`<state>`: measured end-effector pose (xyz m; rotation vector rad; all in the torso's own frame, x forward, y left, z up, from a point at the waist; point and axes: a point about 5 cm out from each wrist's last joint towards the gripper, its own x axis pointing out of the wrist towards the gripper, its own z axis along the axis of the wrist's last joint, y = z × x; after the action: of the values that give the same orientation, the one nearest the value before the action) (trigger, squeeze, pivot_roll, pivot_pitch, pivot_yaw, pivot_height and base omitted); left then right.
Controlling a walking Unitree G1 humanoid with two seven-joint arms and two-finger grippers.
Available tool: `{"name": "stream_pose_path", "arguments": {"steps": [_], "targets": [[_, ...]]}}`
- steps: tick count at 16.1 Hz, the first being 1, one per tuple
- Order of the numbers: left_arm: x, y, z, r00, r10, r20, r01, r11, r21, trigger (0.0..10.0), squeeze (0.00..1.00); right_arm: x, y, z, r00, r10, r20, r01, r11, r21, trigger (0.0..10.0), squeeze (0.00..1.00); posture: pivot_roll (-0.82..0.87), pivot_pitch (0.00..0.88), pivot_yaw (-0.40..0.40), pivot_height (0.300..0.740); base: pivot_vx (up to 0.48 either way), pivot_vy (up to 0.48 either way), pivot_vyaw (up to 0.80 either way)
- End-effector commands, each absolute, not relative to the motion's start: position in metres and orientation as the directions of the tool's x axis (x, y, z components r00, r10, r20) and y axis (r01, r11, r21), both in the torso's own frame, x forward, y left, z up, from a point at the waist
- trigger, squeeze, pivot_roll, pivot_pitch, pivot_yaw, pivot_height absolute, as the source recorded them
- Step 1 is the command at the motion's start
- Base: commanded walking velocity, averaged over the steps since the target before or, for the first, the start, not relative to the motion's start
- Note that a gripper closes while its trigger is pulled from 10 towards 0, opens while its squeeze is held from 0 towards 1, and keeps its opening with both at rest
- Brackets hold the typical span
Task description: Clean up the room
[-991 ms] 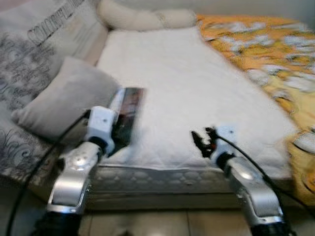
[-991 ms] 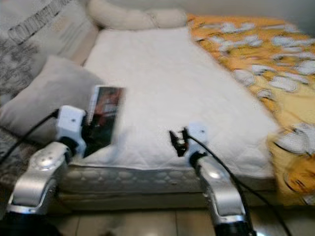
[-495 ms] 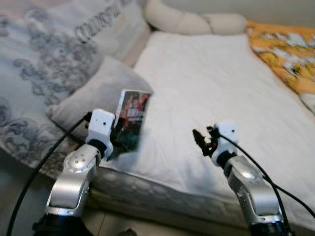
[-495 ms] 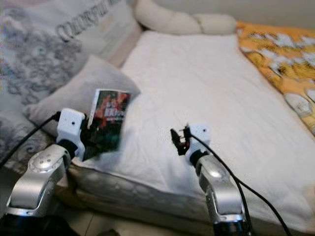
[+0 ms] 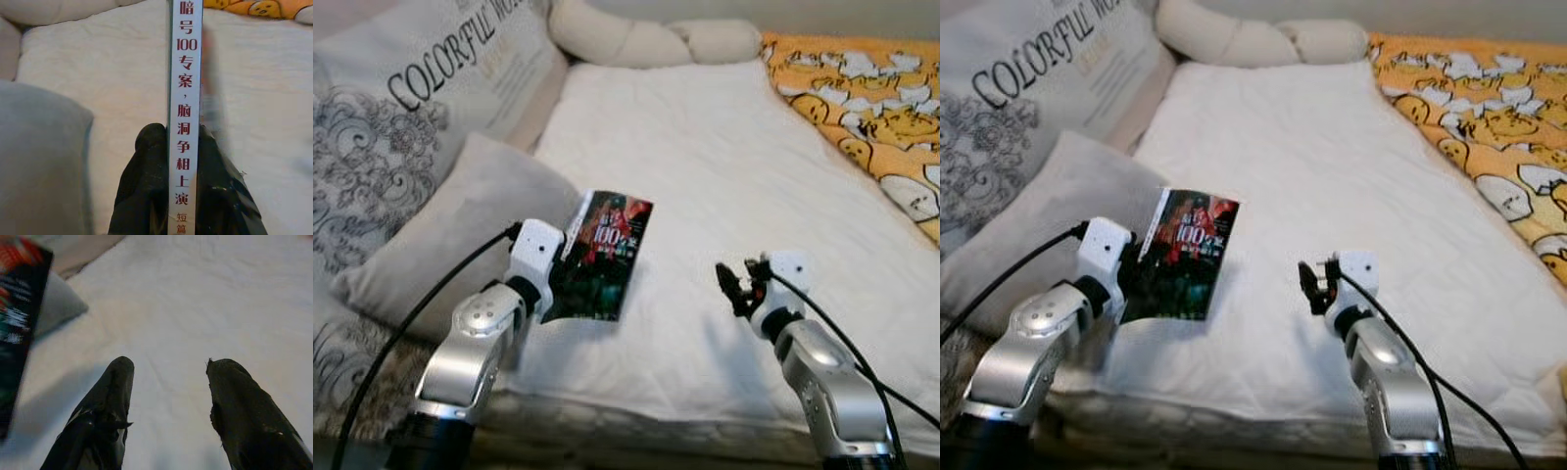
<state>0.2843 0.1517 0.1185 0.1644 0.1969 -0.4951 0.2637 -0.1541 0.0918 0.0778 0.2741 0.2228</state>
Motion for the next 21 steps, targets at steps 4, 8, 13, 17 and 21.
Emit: {"name": "stream_pose_path", "arguments": {"steps": [4, 8, 13, 17, 21], "targets": [[0.287, 0.148, 0.116, 0.794, -0.539, -0.282, 0.568, 0.823, 0.027, 10.0, 0.0, 0.261, -0.152, 0.096, 0.907, 0.292, -0.303, -0.279, 0.956, 0.087, 10.0, 0.0, -0.01, 0.0, 0.053, 0.74, 0.0, 0.0, 0.0], [0.308, 0.151, 0.113, 0.747, -0.574, -0.334, 0.579, 0.809, -0.096, 10.0, 0.0, 0.256, -0.169, 0.109, 0.839, 0.427, -0.338, -0.426, 0.901, 0.081, 10.0, 0.0, -0.03, 0.0, 0.048, 0.74, 0.0, 0.0, 0.0], [0.346, 0.144, 0.12, 0.729, -0.611, -0.309, 0.541, 0.791, -0.287, 10.0, 0.0, 0.25, -0.181, 0.126, 0.721, 0.576, -0.384, -0.598, 0.798, 0.072, 10.0, 0.0, -0.06, 0.0, 0.042, 0.74, 0.0, 0.0, 0.0], [0.365, 0.137, 0.116, 0.726, -0.577, -0.373, 0.476, 0.814, -0.333, 10.0, 0.0, 0.248, -0.182, 0.135, 0.666, 0.633, -0.394, -0.668, 0.742, 0.063, 10.0, 0.0, -0.1, 0.0, 0.045, 0.74, 0.0, 0.0, 0.0], [0.364, 0.131, 0.095, 0.697, -0.559, -0.448, 0.346, 0.81, -0.473, 10.0, 0.0, 0.238, -0.18, 0.139, 0.594, 0.687, -0.419, -0.716, 0.689, 0.116, 10.0, 0.0, -0.14, 0.0, 0.037, 0.74, 0.0, 0.0, 0.0]]}}
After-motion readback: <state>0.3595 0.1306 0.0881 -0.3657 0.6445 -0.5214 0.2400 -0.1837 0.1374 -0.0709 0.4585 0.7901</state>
